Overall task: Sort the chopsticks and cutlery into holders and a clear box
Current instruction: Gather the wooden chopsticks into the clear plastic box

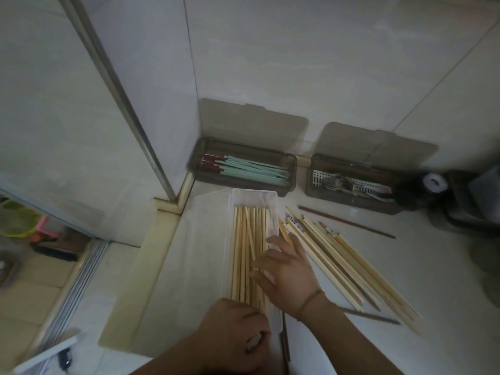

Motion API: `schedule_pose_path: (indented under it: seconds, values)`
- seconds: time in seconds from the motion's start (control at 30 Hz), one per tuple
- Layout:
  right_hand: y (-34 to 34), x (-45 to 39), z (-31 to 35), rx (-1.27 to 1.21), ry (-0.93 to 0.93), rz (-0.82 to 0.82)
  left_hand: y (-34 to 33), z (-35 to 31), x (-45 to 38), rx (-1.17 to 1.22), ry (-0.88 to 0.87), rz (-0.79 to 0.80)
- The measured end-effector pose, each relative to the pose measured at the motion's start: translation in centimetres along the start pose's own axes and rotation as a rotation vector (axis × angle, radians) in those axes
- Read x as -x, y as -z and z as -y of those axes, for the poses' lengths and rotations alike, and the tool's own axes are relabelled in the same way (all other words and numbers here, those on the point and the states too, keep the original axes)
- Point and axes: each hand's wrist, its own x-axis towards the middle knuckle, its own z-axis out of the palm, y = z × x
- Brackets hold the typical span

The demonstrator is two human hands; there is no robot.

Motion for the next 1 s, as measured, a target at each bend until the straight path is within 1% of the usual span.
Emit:
schedule_pose_path:
  seconds: [0.03, 0.07, 0.1, 0.13, 0.17, 0.2, 0.27, 0.3, 0.33, 0.37, 0.4, 0.47, 0.53, 0.63, 0.67, 0.7, 0.73, 0.77, 0.8, 0.83, 0.87, 0.9, 0.93, 0.97, 1.0]
  values:
    - [0.0, 0.2, -0.9, -0.161, -0.002, -0.120, 0.1, 0.0, -0.1, 0.003, -0.006, -0.001]
    - [0.2, 0.4, -1.9, -0.265, -0.046, -0.233, 0.2, 0.0, -0.2, 0.005, -0.013, -0.004]
    - [0.4, 0.8, -3.0, -0.289, -0.136, -0.327, 0.2, -0.1, -0.2, 0.011, -0.015, -0.005]
    - [0.6, 1.2, -4.4, -0.247, -0.263, -0.380, 0.3, -0.1, -0.2, 0.018, -0.014, -0.007]
    - [1.0, 1.8, -5.7, -0.175, -0.417, -0.398, 0.3, -0.1, -0.2, 0.019, -0.012, -0.009]
    - [1.2, 2.5, -7.2, -0.102, -0.602, -0.372, 0.2, 0.0, -0.1, 0.018, -0.010, -0.009]
    - [2.0, 4.2, -10.2, 0.010, -0.944, -0.244, 0.1, 0.0, 0.0, 0.023, -0.004, -0.001]
    - [2.4, 5.2, -11.3, 0.045, -1.045, -0.169, 0.0, 0.1, 0.0, 0.023, -0.005, 0.002]
    - [2.6, 6.2, -12.0, 0.081, -1.094, -0.087, 0.0, 0.1, 0.0, 0.017, -0.008, 0.005]
    - [2.6, 6.9, -12.4, 0.112, -1.102, -0.021, 0.1, 0.1, -0.1, 0.014, -0.011, 0.008]
    - [2.4, 7.5, -12.6, 0.140, -1.089, 0.011, 0.1, 0.1, -0.2, 0.017, -0.012, 0.009]
    - [2.1, 7.7, -12.6, 0.176, -1.066, 0.015, 0.1, 0.1, -0.2, 0.028, -0.001, 0.006]
    - [2.4, 7.1, -12.6, 0.179, -1.117, 0.031, 0.0, 0.0, -0.1, 0.023, 0.009, 0.009]
    - [3.0, 6.4, -12.3, 0.308, -1.118, 0.102, -0.3, 0.1, 0.1, 0.025, 0.029, 0.021]
    - [3.4, 6.1, -11.9, 0.332, -1.100, 0.062, -0.3, 0.1, 0.1, 0.032, 0.037, 0.026]
    - [3.9, 5.6, -11.3, 0.300, -1.072, -0.043, -0.3, 0.1, 0.0, 0.039, 0.044, 0.029]
    - [4.4, 5.0, -10.7, 0.204, -1.016, -0.193, -0.2, 0.1, 0.0, 0.041, 0.048, 0.028]
    - [4.8, 4.3, -9.9, 0.084, -0.893, -0.356, -0.1, 0.1, -0.1, 0.040, 0.050, 0.023]
    - [5.2, 3.5, -9.0, 0.008, -0.686, -0.485, -0.1, 0.0, -0.2, 0.039, 0.046, 0.017]
    - [5.4, 2.7, -8.0, -0.014, -0.425, -0.564, 0.0, -0.1, -0.2, 0.040, 0.035, 0.007]
    - [5.3, 1.9, -7.0, -0.018, -0.147, -0.570, 0.0, -0.1, -0.2, 0.042, 0.021, -0.003]
    - [5.0, 1.2, -6.0, -0.015, 0.095, -0.516, 0.1, -0.1, -0.2, 0.044, 0.008, -0.013]
    - [4.5, 0.6, -4.9, -0.012, 0.270, -0.429, 0.2, -0.1, -0.3, 0.043, -0.006, -0.022]
    - [4.0, 0.1, -4.1, -0.018, 0.383, -0.331, 0.3, -0.1, -0.3, 0.039, -0.019, -0.028]
    - [3.4, -0.3, -3.6, -0.032, 0.453, -0.235, 0.3, -0.1, -0.3, 0.033, -0.030, -0.028]
